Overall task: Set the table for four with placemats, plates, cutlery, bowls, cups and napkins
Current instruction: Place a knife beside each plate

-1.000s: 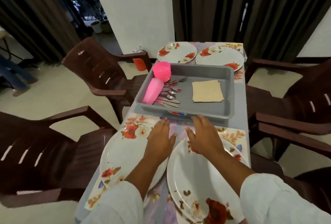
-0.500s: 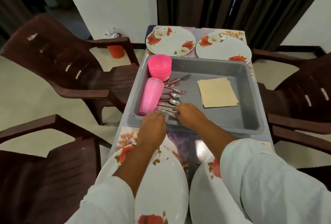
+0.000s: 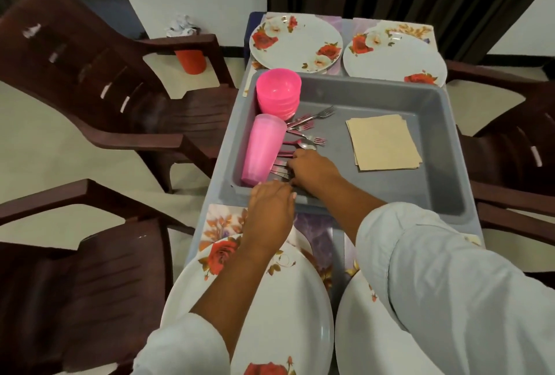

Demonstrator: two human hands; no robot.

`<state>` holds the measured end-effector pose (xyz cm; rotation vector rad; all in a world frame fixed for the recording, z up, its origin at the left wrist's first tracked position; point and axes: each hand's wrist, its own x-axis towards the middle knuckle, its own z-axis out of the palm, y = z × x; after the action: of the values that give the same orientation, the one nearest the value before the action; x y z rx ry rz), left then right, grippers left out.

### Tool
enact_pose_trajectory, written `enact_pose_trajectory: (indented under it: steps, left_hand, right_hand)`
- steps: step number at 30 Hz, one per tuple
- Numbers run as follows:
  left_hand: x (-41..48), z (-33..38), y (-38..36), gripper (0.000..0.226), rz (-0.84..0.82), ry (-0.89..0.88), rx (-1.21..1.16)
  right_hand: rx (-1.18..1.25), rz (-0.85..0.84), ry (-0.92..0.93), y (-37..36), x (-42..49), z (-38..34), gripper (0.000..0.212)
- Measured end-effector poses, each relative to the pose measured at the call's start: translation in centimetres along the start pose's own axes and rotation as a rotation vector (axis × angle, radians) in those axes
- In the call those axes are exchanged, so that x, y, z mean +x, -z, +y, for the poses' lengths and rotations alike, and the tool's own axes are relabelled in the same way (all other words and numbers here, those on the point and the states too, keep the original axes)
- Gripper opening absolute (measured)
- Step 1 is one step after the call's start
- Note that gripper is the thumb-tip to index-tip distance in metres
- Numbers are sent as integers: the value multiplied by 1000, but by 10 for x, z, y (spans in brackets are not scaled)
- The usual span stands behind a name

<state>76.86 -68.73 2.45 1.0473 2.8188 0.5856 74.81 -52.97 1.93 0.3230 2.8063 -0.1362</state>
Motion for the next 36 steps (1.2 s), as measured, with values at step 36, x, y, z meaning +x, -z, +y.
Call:
enact_pose_trajectory:
  steps: [36]
  left_hand:
    - [5, 8, 13, 29, -139, 107, 10]
  right_hand:
    - [-55, -318, -193, 11, -3, 13, 41]
